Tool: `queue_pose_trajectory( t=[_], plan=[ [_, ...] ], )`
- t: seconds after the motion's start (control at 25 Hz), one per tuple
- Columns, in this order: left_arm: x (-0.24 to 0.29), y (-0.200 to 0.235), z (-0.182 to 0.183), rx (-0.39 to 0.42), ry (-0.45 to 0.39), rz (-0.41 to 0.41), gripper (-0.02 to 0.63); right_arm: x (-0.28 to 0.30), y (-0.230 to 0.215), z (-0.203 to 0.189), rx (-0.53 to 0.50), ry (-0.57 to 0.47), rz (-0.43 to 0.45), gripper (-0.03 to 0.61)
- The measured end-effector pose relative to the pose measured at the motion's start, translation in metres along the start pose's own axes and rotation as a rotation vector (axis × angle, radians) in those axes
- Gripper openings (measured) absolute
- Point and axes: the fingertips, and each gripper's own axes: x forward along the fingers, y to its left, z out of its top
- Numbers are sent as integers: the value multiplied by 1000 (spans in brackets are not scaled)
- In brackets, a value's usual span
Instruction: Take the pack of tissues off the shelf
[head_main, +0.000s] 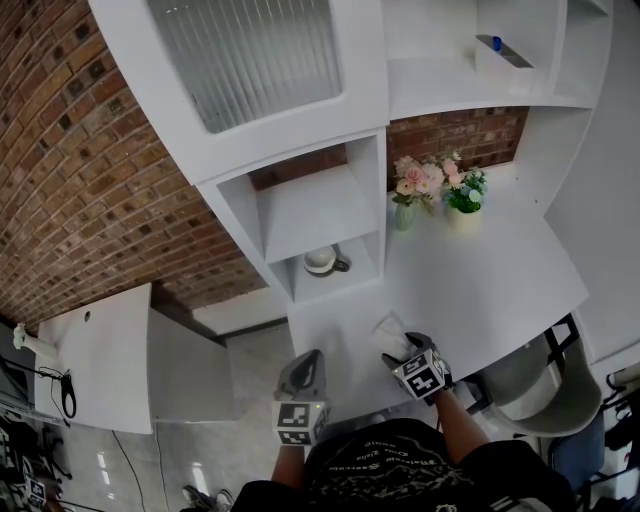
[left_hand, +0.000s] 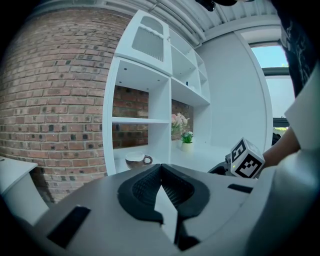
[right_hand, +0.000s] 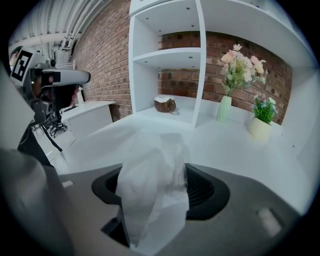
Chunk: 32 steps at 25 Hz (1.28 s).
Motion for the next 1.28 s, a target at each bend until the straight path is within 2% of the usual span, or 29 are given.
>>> queue_pose_trajectory(
  t=[0.16, 0.32, 0.6, 0.8, 1.08, 1.28],
  plan=[
    [2, -2, 3, -6, -2, -3, 8, 3, 1, -3, -14, 23, 12, 324],
    [2, -7, 3, 0, -2, -17, 8, 2, 2, -6, 46, 39, 15, 401],
    [0, -7, 6, -18, -16, -15, 8, -14, -1, 16, 162, -109, 39, 482],
    [-3, -8, 5, -21, -19, -14, 8, -34, -5, 32, 149, -156, 36, 502],
    [-9, -4, 0, -30, -20, 3, 8, -72, -15, 62, 62, -221, -19, 505],
    [-14, -3, 2, -27, -35, 7, 8, -99, -21, 82, 35, -292, -55, 505]
  ],
)
